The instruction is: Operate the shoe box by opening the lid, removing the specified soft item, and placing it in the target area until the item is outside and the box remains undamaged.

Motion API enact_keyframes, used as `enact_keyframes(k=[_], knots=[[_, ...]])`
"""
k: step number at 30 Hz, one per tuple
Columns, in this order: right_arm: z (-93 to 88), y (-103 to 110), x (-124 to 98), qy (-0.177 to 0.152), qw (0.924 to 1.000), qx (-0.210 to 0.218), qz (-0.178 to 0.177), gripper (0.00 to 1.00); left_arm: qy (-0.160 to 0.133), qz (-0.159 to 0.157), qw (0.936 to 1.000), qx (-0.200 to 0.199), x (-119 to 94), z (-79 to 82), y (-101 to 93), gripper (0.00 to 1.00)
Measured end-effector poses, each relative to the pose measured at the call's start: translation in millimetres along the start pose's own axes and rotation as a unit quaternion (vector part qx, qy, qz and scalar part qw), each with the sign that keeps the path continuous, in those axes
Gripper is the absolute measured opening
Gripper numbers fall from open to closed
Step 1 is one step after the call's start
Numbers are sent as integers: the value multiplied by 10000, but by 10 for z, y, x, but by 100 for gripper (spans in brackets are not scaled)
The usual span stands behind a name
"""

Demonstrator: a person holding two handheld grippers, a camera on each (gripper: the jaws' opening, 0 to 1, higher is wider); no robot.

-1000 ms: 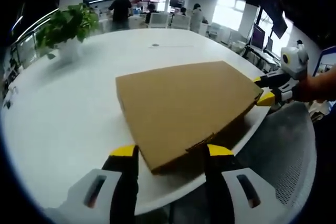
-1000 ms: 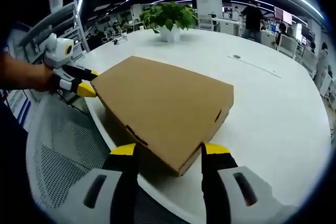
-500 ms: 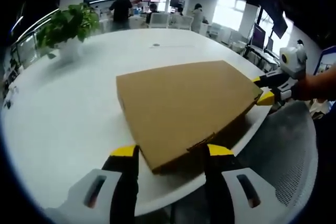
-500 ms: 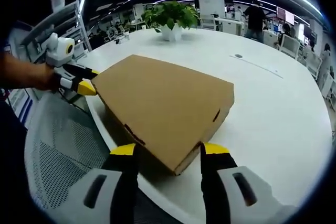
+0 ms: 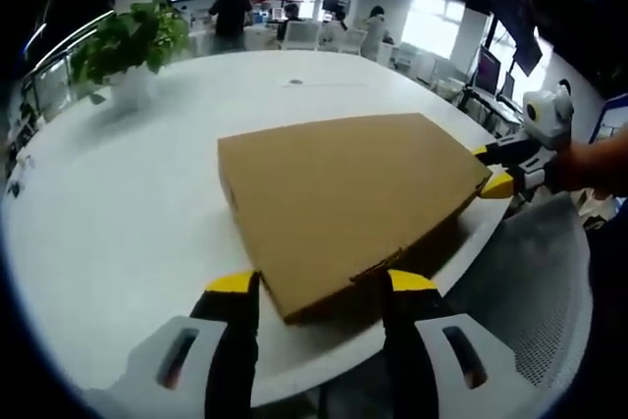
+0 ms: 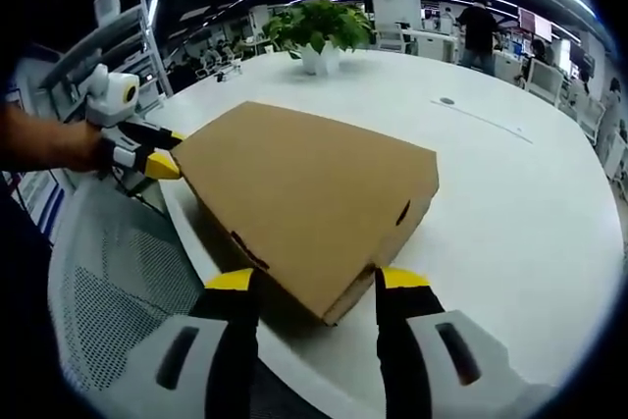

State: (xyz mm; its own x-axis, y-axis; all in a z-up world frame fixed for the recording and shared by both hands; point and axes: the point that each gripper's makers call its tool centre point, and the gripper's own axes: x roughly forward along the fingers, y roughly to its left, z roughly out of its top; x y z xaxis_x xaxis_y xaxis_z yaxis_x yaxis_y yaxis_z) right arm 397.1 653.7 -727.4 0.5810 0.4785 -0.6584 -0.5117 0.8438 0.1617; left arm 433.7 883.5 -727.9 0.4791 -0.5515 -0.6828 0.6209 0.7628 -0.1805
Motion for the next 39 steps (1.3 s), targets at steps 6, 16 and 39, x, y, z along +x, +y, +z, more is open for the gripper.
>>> enact_keyframes(k=[6,16,39], knots=[[-29,-4,-14,-38,9999,100,32,47,-84,-6,9999,-73,-31,3,6,48],[-207,54,19,206,9993,-270,151,46,-332,-64,9994,-91,-91,53,-3,48],[-137,95,-93,95,9993,-312,204,38,-237,-92,9995,-197,-109,-33,-89,53]])
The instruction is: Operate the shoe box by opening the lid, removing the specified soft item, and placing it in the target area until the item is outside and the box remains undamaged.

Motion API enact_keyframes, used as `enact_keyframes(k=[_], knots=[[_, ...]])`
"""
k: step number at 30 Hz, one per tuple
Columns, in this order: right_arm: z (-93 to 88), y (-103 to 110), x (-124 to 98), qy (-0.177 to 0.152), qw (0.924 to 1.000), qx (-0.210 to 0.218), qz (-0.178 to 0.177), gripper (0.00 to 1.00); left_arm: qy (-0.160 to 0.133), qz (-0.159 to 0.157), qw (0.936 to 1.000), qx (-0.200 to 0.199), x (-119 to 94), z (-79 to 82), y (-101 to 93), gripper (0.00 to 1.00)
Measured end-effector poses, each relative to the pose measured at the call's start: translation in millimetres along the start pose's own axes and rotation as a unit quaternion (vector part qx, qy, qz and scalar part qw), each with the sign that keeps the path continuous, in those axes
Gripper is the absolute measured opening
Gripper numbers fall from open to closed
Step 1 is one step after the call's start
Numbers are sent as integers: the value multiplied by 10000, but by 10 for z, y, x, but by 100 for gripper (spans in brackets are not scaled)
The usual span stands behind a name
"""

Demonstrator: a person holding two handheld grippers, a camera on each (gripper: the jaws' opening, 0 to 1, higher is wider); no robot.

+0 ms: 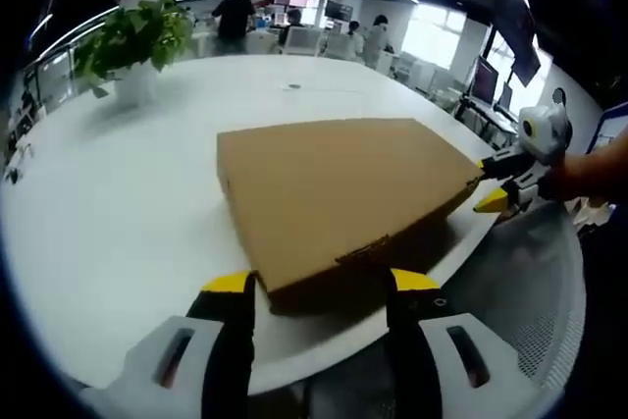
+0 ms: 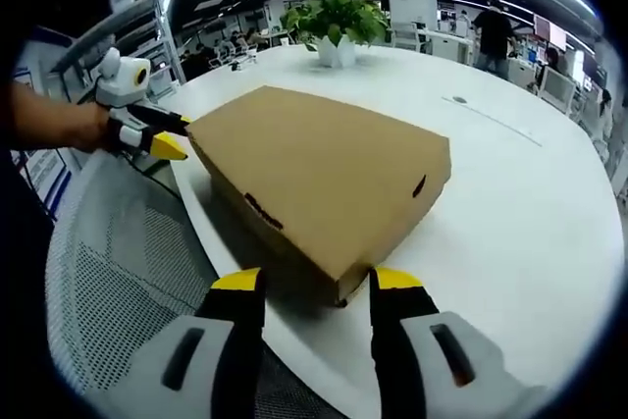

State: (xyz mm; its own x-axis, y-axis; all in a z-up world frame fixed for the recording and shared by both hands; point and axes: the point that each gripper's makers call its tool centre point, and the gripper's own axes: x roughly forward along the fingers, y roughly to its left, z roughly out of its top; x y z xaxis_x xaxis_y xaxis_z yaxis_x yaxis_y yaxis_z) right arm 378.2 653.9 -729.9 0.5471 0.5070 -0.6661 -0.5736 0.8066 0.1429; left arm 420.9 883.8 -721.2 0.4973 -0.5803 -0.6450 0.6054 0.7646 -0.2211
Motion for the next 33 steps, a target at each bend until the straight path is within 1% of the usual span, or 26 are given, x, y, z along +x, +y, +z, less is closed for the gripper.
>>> enact_keyframes(k=[8,13,19,29,33], knots=[[70,18,-86,-71,9999,-88,-27,37,-115,59,9999,41,-65,72,-13,51],[127,31,-137,-159,9998,-112,-66,37,-243,99,9996,85,-127,174,-27,51],[164,22,-165,-223,9996,-116,-100,36,-234,113,9996,128,-130,192,-16,51],[244,14,-227,-273,9993,-234,-141,32,-345,133,9992,163,-172,339,-7,51],[285,-20,-250,-332,9990,-252,-183,31,-370,118,9991,170,-170,365,0,51]])
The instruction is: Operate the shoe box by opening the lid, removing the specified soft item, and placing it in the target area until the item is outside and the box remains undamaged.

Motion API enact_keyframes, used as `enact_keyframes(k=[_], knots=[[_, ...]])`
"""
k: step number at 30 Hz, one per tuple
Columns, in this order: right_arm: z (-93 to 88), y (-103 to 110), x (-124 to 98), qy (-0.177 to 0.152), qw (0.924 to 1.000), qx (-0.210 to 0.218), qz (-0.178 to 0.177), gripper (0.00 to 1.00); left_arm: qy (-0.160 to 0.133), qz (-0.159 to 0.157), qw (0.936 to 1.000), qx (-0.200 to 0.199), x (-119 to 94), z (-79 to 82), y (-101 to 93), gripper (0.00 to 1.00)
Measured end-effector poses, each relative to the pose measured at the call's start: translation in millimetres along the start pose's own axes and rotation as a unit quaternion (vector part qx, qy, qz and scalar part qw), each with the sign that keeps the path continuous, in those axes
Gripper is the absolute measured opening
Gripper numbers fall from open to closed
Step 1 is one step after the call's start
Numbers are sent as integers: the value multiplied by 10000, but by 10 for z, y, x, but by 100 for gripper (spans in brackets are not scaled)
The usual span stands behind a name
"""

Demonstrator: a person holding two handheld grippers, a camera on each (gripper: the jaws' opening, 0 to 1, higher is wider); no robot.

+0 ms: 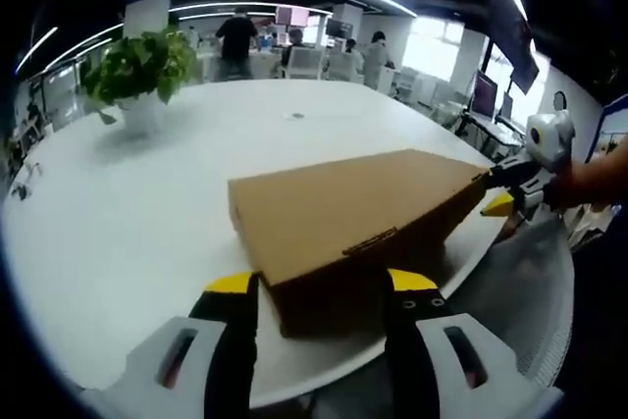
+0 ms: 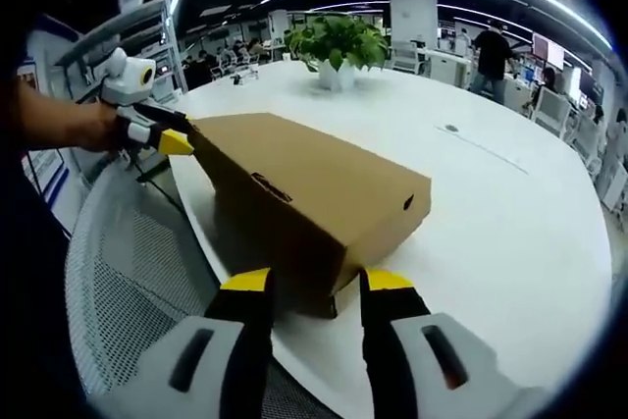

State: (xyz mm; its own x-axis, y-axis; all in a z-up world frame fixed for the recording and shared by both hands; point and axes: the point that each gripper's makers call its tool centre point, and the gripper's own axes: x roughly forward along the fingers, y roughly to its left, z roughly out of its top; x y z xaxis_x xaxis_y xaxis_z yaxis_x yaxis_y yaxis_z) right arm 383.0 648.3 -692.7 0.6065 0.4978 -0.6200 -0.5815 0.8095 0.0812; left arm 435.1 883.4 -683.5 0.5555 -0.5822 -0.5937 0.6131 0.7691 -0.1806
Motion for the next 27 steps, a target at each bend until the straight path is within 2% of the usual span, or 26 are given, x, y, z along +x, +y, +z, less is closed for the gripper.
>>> enact_keyframes(k=[18,27], knots=[[160,-136,-81,-148,9990,-80,-421,20,-252,-17,9997,12,-86,217,-25,51],[313,-185,-128,-338,9967,-259,-689,21,-407,-6,9992,-22,-110,332,-35,53]])
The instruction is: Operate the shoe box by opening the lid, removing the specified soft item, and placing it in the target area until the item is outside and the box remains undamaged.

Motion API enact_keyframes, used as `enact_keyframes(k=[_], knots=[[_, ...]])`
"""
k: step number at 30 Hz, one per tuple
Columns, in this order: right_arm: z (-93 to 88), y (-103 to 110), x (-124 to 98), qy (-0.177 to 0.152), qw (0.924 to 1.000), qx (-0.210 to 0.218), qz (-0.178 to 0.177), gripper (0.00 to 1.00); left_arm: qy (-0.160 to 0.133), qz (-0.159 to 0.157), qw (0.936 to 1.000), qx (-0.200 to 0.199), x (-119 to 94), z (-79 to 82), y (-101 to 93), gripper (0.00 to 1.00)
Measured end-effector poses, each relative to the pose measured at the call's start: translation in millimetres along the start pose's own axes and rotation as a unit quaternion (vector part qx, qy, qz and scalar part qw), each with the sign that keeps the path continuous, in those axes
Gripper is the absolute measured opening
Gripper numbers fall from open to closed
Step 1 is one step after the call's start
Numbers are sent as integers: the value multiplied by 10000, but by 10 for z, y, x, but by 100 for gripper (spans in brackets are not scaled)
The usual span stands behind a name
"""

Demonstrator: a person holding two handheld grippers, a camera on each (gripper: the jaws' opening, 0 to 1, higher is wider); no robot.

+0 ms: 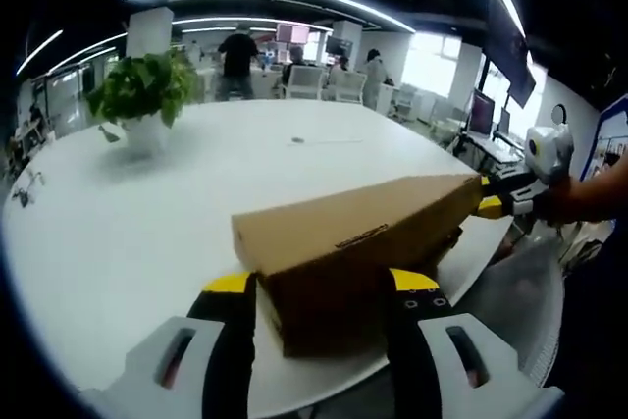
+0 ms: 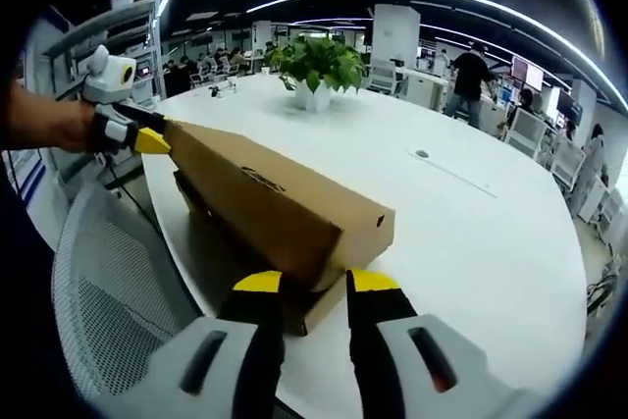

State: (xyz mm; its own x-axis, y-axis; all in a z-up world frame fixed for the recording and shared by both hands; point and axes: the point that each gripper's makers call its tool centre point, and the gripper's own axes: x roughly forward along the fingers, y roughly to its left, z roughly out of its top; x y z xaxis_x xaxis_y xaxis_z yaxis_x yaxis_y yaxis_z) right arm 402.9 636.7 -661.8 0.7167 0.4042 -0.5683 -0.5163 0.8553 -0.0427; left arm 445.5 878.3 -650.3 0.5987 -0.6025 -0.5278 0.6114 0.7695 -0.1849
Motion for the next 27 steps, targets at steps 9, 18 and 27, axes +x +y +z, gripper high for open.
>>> enact_keyframes(k=[9,18,27], knots=[[103,-92,-13,-99,9994,-230,-258,19,-161,16,9999,22,-23,141,-16,53],[231,-194,15,-199,9978,-385,-493,15,-336,14,9994,59,-39,319,-1,53],[388,-340,19,-319,9955,-486,-750,9,-544,32,9985,49,-34,504,30,53]])
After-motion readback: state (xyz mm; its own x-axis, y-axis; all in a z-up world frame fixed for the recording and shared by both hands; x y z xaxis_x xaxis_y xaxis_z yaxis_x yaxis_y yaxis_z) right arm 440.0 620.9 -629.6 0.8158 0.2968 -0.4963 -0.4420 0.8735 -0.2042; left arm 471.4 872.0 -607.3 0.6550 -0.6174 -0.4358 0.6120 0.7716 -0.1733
